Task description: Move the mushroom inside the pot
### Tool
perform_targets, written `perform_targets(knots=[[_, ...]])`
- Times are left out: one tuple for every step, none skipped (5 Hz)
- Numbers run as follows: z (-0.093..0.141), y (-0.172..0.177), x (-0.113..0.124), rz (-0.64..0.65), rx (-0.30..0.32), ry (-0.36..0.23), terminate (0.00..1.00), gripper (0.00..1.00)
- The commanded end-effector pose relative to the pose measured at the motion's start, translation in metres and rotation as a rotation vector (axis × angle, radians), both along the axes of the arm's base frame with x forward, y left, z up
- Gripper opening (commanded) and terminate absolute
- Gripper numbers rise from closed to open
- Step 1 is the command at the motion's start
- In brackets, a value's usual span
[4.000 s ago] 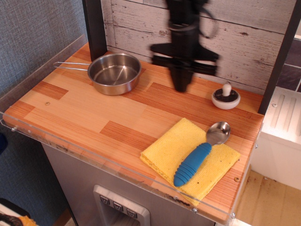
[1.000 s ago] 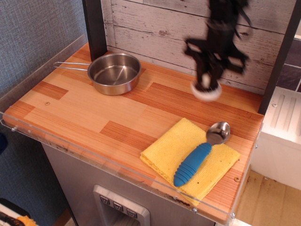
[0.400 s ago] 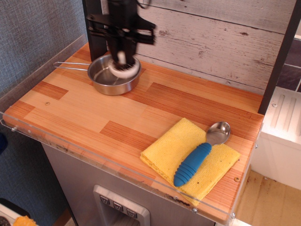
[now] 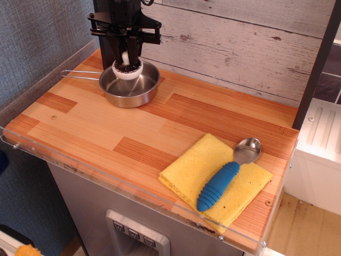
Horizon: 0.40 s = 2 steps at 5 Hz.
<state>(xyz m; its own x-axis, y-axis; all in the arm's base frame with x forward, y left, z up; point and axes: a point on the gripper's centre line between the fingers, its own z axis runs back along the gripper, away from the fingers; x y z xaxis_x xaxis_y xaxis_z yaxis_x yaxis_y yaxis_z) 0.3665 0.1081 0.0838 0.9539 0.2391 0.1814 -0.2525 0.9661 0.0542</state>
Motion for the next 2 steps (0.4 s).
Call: perform_targets(knots=[[0.013,-0.018,0.006,-0.053,0.008,-0.041,0.0,1.0],[0.031,-0.026,0.002,-0.079,0.021,-0.076,0.0,1.0]])
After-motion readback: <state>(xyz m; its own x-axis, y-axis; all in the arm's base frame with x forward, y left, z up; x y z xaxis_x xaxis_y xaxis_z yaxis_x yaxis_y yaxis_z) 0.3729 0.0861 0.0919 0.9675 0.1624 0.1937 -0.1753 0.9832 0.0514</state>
